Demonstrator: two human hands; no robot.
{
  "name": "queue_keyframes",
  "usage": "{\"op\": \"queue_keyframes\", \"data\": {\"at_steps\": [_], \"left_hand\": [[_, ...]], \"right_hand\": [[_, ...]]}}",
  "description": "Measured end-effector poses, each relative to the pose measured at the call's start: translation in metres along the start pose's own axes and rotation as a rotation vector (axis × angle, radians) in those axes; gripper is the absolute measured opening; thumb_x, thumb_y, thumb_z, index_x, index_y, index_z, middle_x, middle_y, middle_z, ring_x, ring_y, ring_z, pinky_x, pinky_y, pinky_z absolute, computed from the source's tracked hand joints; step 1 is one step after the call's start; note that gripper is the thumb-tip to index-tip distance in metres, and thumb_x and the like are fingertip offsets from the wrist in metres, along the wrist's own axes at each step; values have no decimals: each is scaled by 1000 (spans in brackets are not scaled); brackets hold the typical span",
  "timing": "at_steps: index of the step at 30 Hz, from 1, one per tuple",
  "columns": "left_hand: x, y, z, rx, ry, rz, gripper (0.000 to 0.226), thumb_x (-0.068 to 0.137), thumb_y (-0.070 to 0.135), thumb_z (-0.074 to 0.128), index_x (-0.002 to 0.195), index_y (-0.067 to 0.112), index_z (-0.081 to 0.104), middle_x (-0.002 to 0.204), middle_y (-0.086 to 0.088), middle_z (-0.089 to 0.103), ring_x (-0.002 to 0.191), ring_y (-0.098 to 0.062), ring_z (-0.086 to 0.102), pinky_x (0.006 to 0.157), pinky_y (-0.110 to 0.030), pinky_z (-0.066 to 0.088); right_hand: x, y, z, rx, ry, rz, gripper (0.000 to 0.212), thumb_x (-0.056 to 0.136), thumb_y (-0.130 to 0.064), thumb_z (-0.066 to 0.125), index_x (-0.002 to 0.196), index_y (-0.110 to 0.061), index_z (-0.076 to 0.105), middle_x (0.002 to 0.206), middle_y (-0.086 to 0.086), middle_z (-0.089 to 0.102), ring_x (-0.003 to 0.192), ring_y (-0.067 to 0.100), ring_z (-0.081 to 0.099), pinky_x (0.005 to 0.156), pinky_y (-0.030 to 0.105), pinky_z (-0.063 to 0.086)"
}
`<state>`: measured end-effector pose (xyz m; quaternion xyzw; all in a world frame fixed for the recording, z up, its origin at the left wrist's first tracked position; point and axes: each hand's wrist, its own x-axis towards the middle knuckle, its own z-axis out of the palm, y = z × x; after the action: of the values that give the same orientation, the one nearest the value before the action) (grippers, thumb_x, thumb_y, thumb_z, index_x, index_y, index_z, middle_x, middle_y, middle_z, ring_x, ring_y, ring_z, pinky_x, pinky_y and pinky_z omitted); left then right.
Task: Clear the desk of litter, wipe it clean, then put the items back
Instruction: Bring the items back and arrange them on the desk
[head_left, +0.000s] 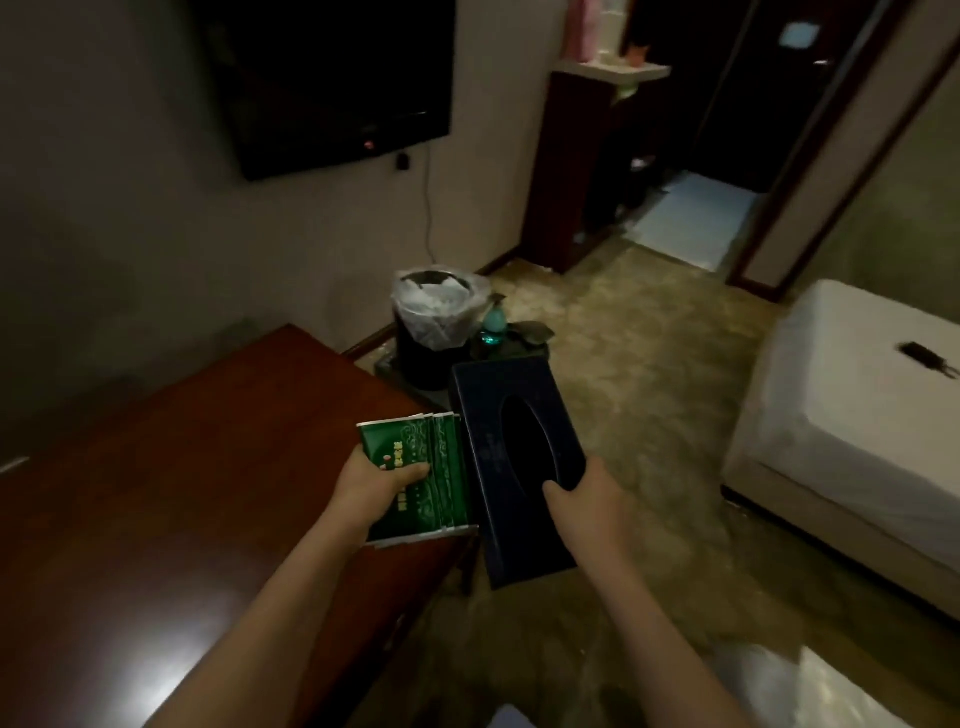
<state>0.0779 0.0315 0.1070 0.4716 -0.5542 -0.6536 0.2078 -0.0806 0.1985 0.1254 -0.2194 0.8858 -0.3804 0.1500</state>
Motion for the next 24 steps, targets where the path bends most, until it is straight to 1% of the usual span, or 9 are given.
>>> {"op": "queue_keyframes", "data": {"at_steps": [2, 3, 5, 7, 11, 13, 15, 18, 24], "left_hand": [[18, 0, -11, -24, 77, -25, 45, 74, 11, 78, 113, 10, 53, 103, -7, 67, 92, -25, 66, 80, -42, 53], [28, 0, -16, -42, 116, -36, 46, 74, 10, 78, 113, 10, 54, 103, -7, 67, 93, -25, 66, 82, -44, 54], [49, 1, -23, -71, 190, -46, 46, 74, 10, 78, 113, 9, 54, 104, -9, 67, 93, -25, 66, 83, -45, 54], [66, 2, -28, -95, 270, -61, 47, 74, 11, 78, 114, 8, 54, 104, -10, 68, 93, -26, 67, 84, -46, 54], [87, 1, -37, -158, 436, -98, 47, 73, 9, 79, 113, 8, 55, 103, -11, 69, 90, -26, 68, 82, -47, 55], [86, -5, -43, -170, 507, -128, 42, 74, 7, 78, 111, 8, 57, 101, -11, 69, 87, -24, 69, 73, -40, 57], [80, -13, -48, -186, 595, -167, 33, 77, 4, 75, 104, 10, 58, 95, -9, 70, 82, -20, 68, 63, -30, 53], [76, -31, -60, -182, 700, -235, 34, 75, 4, 77, 103, 9, 58, 93, -9, 70, 80, -20, 68, 63, -28, 52], [79, -63, -86, -171, 769, -368, 34, 75, 7, 78, 102, 5, 58, 88, -8, 69, 76, -18, 67, 59, -25, 49]], "right_hand": [[31, -14, 18, 9, -83, -45, 32, 87, -15, 61, 117, -16, 50, 99, -3, 57, 81, 12, 58, 57, 19, 46], [48, -21, 28, 4, -115, -73, 32, 86, -16, 62, 116, -17, 50, 100, -2, 58, 81, 12, 58, 58, 21, 49], [81, -34, 49, -35, -162, -140, 36, 84, -19, 62, 118, -19, 51, 105, 0, 62, 86, 16, 61, 69, 32, 54], [111, -47, 68, -90, -218, -202, 38, 83, -21, 62, 119, -18, 51, 107, 1, 63, 91, 21, 62, 75, 34, 53], [163, -76, 102, -167, -365, -327, 36, 85, -22, 61, 120, -18, 51, 108, 2, 62, 91, 21, 60, 69, 30, 46], [177, -91, 120, -196, -441, -389, 36, 86, -21, 61, 120, -17, 50, 108, 3, 61, 92, 22, 60, 68, 29, 45], [186, -104, 140, -219, -502, -433, 36, 86, -22, 62, 120, -16, 51, 108, 4, 62, 92, 23, 61, 69, 30, 48], [188, -119, 171, -251, -590, -479, 40, 86, -23, 63, 122, -15, 51, 111, 6, 62, 96, 25, 62, 73, 32, 50], [176, -138, 220, -314, -682, -518, 41, 85, -23, 63, 123, -15, 50, 113, 4, 62, 98, 24, 62, 71, 28, 45]]}}
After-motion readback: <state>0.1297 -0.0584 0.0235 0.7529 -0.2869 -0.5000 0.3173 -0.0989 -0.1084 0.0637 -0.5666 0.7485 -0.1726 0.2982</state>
